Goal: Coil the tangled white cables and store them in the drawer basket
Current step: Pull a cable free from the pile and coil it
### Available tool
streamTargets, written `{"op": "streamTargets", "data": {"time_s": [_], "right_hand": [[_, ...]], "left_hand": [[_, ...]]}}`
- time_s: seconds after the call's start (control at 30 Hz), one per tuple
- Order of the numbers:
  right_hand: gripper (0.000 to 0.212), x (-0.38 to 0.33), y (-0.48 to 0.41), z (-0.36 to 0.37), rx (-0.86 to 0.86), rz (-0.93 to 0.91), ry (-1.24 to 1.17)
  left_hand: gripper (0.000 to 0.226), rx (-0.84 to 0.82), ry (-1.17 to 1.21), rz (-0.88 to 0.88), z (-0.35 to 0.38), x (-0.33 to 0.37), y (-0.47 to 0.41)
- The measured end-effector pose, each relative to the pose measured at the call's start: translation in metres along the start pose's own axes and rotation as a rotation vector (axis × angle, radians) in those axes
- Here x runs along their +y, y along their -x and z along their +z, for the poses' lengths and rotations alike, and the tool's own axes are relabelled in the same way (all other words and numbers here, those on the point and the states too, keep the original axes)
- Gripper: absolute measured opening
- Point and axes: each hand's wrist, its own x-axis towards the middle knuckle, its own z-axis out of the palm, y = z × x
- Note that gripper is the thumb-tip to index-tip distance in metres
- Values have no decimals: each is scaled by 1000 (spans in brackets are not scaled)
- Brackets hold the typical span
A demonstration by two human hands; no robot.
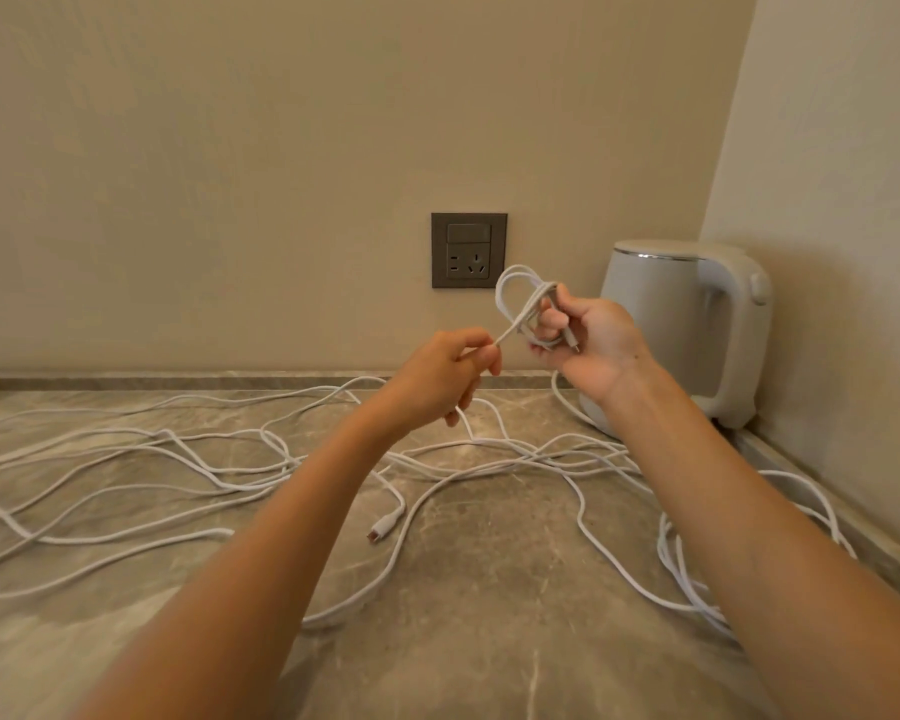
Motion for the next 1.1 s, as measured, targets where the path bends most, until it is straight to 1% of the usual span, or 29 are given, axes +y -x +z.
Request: {"op": "streamTargets", "data": {"time_s": [0.1,0.17,0.27,0.4,0.5,0.6,0.7,0.83,0.93,1.0,1.1], "right_hand": [[40,-5,4,0,-117,45,-148],[39,-6,8,-2,-189,74,-141],[34,-5,15,-3,-291,119,51],[41,-2,19,-3,-445,218,319],[42,-2,20,-1,-527,288,480],[40,2,17,0,-580,367,667],[41,9,14,-1,-563,431,789],[31,15,10,1,-467,441,866],[26,23,8,1,-408,409,960],[21,29,6,0,-387,412,981],[20,38,2,-4,-348,420,975]], "left_hand": [[31,-89,41,-29,-5,-4,2],[32,-138,-6,-36,-10,-8,2],[31,-150,-32,-51,-18,-13,4],[19,-169,73,-114,-28,-16,8],[20,-175,157,-152,-30,-13,7],[20,-158,83,-169,-29,-8,3],[27,-97,-50,-182,-29,-5,2],[25,-50,-138,-208,-25,-8,1],[15,-85,-135,-215,-24,-11,-1],[13,-91,-145,-232,-22,-14,-2],[13,-22,-121,-271,-16,-23,-4]]}}
